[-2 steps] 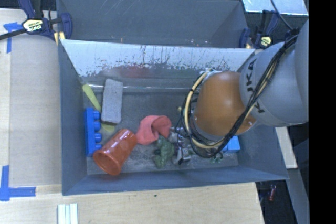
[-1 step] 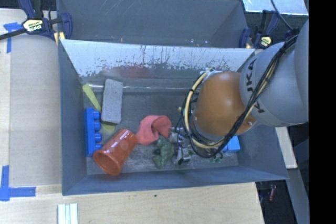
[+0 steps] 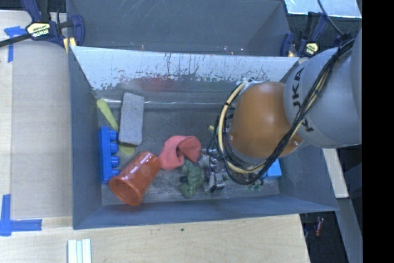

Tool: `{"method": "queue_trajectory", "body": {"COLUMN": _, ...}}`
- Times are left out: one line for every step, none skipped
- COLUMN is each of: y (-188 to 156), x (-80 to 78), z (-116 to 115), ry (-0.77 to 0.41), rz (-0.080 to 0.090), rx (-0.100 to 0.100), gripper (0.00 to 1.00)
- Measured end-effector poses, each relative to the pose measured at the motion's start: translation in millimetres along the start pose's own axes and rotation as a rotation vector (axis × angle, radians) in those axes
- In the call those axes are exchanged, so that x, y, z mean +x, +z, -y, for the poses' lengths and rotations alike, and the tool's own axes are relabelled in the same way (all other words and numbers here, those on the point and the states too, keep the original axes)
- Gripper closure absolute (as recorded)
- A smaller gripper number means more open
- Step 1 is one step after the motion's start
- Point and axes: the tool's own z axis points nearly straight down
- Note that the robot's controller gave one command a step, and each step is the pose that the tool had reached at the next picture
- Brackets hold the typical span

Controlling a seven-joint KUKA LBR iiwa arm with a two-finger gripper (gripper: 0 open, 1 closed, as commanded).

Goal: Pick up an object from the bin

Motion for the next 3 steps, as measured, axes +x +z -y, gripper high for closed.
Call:
{"method": "queue_trajectory", "body": {"y": -13, "x": -1.1, "z": 0, "ry": 0.001, "rz": 0.004, "rx": 0.0, "gripper": 1.0}}
{"method": "queue_trajectory", "body": {"y": -21, "x": -1.0, "z": 0, "ry": 0.001, "rz": 0.005, "rx": 0.0, "gripper": 1.0}}
{"method": "queue_trajectory", "body": {"y": -26, "x": -1.1, "z": 0, "ry": 0.001, "rz": 0.005, "rx": 0.0, "gripper": 1.0}}
